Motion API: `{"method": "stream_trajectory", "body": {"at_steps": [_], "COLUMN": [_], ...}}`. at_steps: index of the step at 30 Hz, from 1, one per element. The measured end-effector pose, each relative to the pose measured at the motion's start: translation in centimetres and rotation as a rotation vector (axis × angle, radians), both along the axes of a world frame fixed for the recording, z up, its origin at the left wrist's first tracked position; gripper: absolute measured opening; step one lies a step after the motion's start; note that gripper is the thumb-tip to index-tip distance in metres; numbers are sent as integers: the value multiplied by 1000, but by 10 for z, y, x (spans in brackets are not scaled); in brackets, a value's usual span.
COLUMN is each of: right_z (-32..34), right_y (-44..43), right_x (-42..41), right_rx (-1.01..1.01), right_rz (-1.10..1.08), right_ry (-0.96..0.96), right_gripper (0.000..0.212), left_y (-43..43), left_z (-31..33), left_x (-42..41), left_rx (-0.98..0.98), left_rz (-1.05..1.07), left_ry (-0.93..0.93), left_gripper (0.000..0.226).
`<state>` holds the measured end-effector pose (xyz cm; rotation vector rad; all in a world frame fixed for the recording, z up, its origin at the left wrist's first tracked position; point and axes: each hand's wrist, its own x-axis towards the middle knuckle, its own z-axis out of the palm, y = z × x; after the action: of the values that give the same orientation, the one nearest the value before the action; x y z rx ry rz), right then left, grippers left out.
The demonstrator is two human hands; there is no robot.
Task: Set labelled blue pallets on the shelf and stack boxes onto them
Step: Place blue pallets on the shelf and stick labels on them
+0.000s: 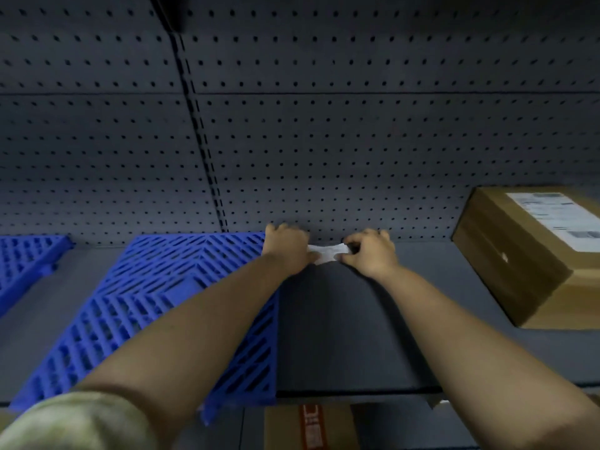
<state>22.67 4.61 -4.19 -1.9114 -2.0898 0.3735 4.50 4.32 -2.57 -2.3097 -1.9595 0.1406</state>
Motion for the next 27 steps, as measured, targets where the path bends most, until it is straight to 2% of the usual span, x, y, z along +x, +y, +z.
{"method": "stream_trajectory", "body": {"at_steps": [7,9,13,16,19,23,27], "right_z": [-1,-1,2,10,31,49,53], "right_y": [8,11,14,14,6,-9,-28], "right_x": [5,4,8,14,13,0,-23], "right_rx": [53,28,-17,-19,-109,-232,-256], "right_rz": [-15,-53,-77,-44,30,58,83], "right_ry": [247,290,457,675,891,1142,1215], "right_gripper": [25,19,25,24,28,8,5], "left_y": [-7,-11,-16,-27,-41,-60,-89], "left_z": [-2,-2,1,9,20,34,41], "left_x": [2,3,3,8,14,10,2], "left_rx": [141,141,109,162,199,183,222], "left_rz": [94,135,177,215,280,442,523], "left_ry": [-424,-528,-827,-1047,-1200,-1450,-1576], "left_gripper": [8,10,12,14,11,11,11]}}
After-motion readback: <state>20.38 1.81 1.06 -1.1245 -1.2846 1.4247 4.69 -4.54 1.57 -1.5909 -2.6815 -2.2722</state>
